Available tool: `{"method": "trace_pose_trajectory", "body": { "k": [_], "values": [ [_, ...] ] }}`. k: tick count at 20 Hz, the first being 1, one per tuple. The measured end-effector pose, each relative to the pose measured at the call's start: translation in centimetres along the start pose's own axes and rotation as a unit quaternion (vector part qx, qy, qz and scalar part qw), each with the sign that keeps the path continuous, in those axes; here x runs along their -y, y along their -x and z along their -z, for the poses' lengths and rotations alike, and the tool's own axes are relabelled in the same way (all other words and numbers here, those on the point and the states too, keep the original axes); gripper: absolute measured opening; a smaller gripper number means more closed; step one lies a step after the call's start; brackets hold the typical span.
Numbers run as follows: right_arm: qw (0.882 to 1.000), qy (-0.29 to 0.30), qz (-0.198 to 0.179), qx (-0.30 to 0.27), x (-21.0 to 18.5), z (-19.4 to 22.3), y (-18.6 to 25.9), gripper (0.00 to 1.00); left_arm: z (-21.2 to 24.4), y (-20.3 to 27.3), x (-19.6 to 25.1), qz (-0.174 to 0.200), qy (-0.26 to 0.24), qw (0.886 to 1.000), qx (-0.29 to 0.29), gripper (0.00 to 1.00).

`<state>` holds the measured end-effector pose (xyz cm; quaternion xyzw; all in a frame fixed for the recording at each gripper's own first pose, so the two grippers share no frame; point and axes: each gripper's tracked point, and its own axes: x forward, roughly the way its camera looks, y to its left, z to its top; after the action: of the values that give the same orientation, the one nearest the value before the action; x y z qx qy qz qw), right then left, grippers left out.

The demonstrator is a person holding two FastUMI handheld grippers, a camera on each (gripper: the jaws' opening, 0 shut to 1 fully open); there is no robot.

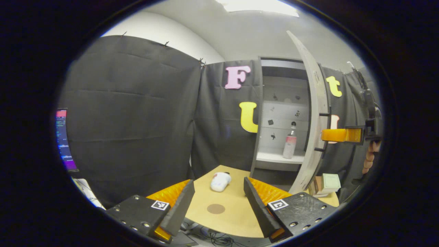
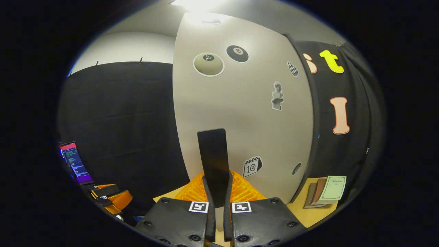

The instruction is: Open the cabinet door with the right hand, grasp the bottle in the cabinet with the left hand and place it on the coaster, then close the cabinet door with the right hand.

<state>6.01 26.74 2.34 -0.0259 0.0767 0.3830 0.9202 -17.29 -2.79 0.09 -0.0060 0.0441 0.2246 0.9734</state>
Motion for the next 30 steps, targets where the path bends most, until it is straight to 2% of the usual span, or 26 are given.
{"method": "trace_pose_trajectory", "body": {
  "k": [1, 3, 7, 9, 11, 14, 19, 21, 24, 26, 28, 30],
  "values": [
    [1.000, 0.002, 0.007, -0.001, 0.3, 0.0, 0.4, 0.09, -0.2, 0.2, 0.8, 0.008, -0.008, 1.000, 0.004, 0.87],
    [1.000, 0.003, 0.017, -0.006, 0.7, 0.0, 1.2, 0.11, 0.0, 0.2, 2.5, 0.025, -0.015, 1.000, 0.008, 0.87],
    [0.999, 0.002, 0.045, -0.006, 2.1, -0.1, 3.8, 0.10, -0.8, -1.8, 5.9, 0.070, 0.007, 0.997, 0.018, 0.88],
    [0.997, 0.011, 0.070, -0.010, 3.4, 0.1, 5.0, 0.08, -0.9, -3.4, 7.1, 0.089, 0.001, 0.996, 0.021, 0.87],
    [0.994, 0.024, 0.101, -0.016, 5.2, 0.1, 6.1, 0.10, -0.5, -5.1, 8.1, 0.109, -0.008, 0.994, 0.019, 0.87],
    [0.989, 0.016, 0.144, -0.015, 7.4, 0.3, 7.4, 0.10, 0.5, -8.0, 9.5, 0.150, -0.006, 0.989, 0.006, 0.87],
    [0.970, 0.013, 0.241, -0.015, 10.2, 0.3, 8.9, 0.07, 1.0, -14.0, 10.4, 0.221, -0.006, 0.975, -0.017, 0.87],
    [0.964, 0.008, 0.265, -0.011, 10.4, 0.2, 8.8, 0.06, 1.0, -16.5, 10.4, 0.247, -0.011, 0.969, -0.022, 0.87],
    [0.957, -0.034, 0.289, 0.008, 10.5, 0.0, 9.0, 0.07, 0.2, -20.0, 10.3, 0.272, -0.013, 0.962, -0.019, 0.89],
    [0.948, -0.027, 0.315, 0.023, 10.5, -0.4, 9.5, 0.02, 0.1, -21.8, 10.7, 0.293, -0.005, 0.956, -0.018, 0.89],
    [0.941, 0.003, 0.339, 0.013, 10.7, -0.4, 10.2, 0.04, 0.5, -23.5, 11.1, 0.315, -0.001, 0.949, -0.025, 0.89],
    [0.938, -0.018, 0.346, 0.010, 10.3, -0.2, 10.5, 0.03, 1.0, -24.2, 11.6, 0.336, -0.006, 0.941, -0.033, 0.89]
  ]
}}
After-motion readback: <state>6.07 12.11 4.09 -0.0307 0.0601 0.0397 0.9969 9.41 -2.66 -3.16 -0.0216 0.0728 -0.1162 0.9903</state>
